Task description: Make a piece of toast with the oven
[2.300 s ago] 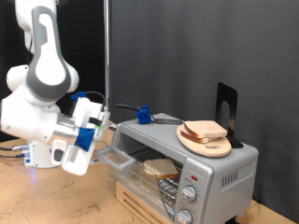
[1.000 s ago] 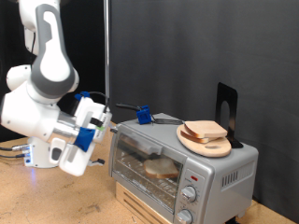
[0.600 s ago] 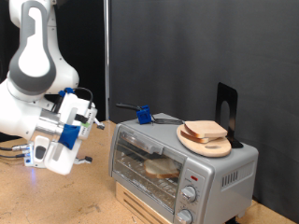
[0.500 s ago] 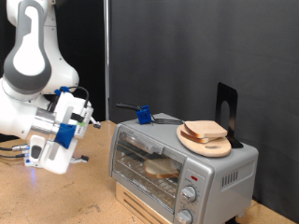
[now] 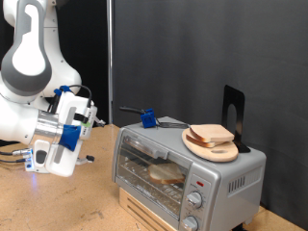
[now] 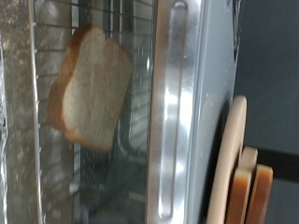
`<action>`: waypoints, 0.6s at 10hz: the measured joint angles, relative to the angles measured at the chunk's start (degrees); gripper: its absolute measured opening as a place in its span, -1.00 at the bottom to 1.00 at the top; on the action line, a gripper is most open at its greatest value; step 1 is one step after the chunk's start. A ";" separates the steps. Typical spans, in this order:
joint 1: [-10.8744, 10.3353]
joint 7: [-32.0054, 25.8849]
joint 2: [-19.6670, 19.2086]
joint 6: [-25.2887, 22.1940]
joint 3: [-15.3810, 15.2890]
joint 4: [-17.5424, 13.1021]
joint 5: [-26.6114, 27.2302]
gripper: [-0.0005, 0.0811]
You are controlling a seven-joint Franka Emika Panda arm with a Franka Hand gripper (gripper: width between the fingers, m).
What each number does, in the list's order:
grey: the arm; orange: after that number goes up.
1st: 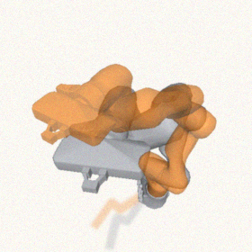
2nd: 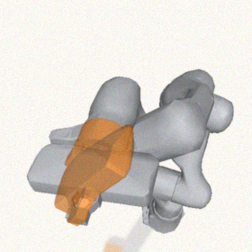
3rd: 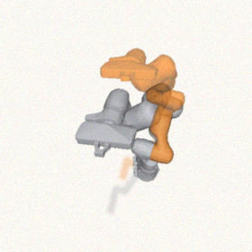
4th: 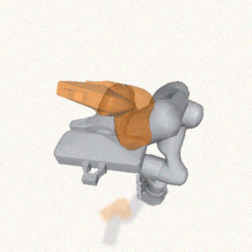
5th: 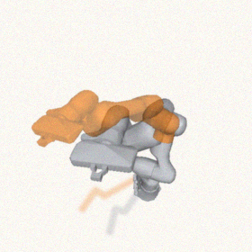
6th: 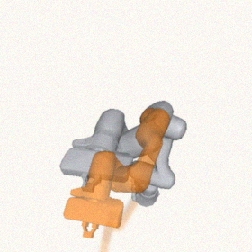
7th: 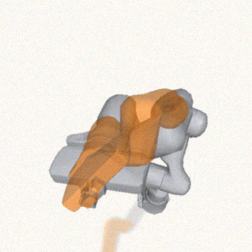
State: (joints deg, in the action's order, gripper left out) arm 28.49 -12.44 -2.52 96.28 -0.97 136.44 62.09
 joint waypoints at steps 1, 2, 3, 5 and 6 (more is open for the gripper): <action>-0.21 2.09 -2.25 -1.20 -0.46 -3.42 -2.14 0.99; -0.33 3.82 -4.17 0.14 -1.00 -5.99 -1.54 0.99; -0.45 4.59 -5.42 1.16 -1.32 -7.26 -1.15 0.99; -0.44 4.45 -5.54 0.51 -1.47 -6.91 -0.27 0.99; -0.58 5.02 -6.31 2.36 -2.15 -7.32 2.32 0.99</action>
State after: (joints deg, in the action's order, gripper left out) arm 27.91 -7.42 -8.83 98.64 -3.13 129.13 64.40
